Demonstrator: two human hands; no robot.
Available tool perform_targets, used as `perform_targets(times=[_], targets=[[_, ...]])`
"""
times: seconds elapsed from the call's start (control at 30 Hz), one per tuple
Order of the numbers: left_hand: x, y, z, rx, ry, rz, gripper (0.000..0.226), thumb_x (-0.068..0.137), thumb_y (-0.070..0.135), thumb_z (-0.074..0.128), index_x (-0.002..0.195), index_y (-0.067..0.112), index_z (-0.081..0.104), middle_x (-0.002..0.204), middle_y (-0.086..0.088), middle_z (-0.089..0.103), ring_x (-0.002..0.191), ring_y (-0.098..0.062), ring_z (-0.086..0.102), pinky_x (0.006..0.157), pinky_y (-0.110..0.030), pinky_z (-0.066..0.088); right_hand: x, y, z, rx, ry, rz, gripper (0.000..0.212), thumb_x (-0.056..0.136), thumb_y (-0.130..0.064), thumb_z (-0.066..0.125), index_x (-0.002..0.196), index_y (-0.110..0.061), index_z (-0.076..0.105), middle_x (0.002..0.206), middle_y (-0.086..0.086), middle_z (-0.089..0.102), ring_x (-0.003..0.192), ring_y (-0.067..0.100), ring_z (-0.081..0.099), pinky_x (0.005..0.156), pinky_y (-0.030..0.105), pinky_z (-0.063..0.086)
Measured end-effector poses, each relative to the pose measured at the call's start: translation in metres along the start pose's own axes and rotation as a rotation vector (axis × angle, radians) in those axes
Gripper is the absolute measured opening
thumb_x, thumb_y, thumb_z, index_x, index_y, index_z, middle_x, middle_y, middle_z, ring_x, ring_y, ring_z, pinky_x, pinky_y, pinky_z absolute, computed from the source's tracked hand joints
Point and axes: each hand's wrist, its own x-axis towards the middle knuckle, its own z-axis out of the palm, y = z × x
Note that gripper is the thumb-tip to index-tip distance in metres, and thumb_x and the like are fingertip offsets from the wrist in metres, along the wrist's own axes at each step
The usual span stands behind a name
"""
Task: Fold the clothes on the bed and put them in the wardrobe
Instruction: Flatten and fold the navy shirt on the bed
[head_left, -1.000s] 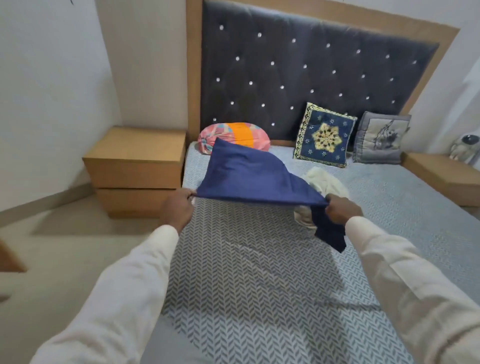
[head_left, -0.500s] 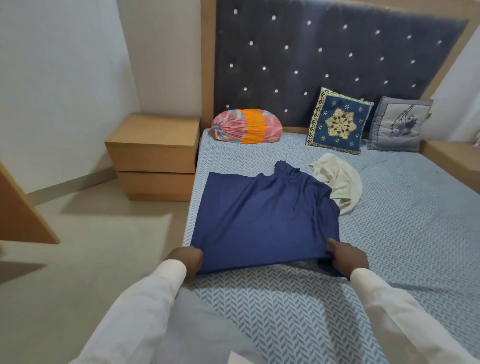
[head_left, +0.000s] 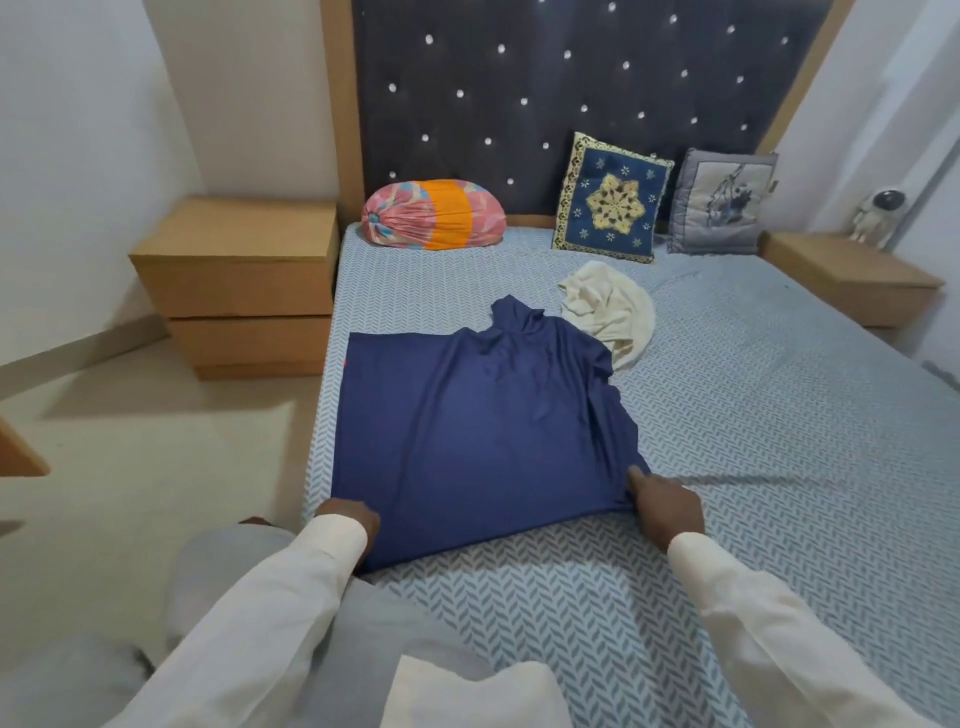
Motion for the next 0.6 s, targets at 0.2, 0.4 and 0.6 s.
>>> perform_targets(times=[0.2,0.4,0.6], targets=[[-0.013,0.007,0.002,0.002,-0.079,0.002,0.058,0.095,0.024,0.057,0.147,0.010,0.037,0.152,-0.010,0.038,0.137,-0.028,0.042,0.111,-0.039,0.037,-0.024,0.002,0.012,-0.058,-0.099,0.058,0.017,0.096,-0.019,0.043,0.112,-0.019,0.048,0.114,0.004,0.065,0.102,0.024,0.064,0.079,0.031,0.048],[-0.026,0.020,-0.019,0.030,-0.266,0.077,0.051,0.102,0.028,0.047,0.148,0.008,0.037,0.155,-0.008,0.035,0.139,-0.027,0.037,0.110,-0.035,0.031,-0.024,0.003,0.006,0.218,-0.600,0.073,0.030,0.070,-0.032,0.075,0.096,-0.024,0.062,0.103,0.004,0.066,0.093,0.021,0.065,0.074,0.026,0.047],[0.003,0.020,-0.017,-0.343,0.101,0.000,0.024,0.083,0.032,0.057,0.103,0.020,0.065,0.105,-0.001,0.068,0.089,-0.022,0.065,0.082,-0.032,0.055,0.001,0.050,0.027,0.837,-0.164,0.553,0.042,0.081,-0.047,0.070,0.081,-0.006,0.062,0.082,0.014,0.066,0.081,0.031,0.065,0.068,0.032,0.045]])
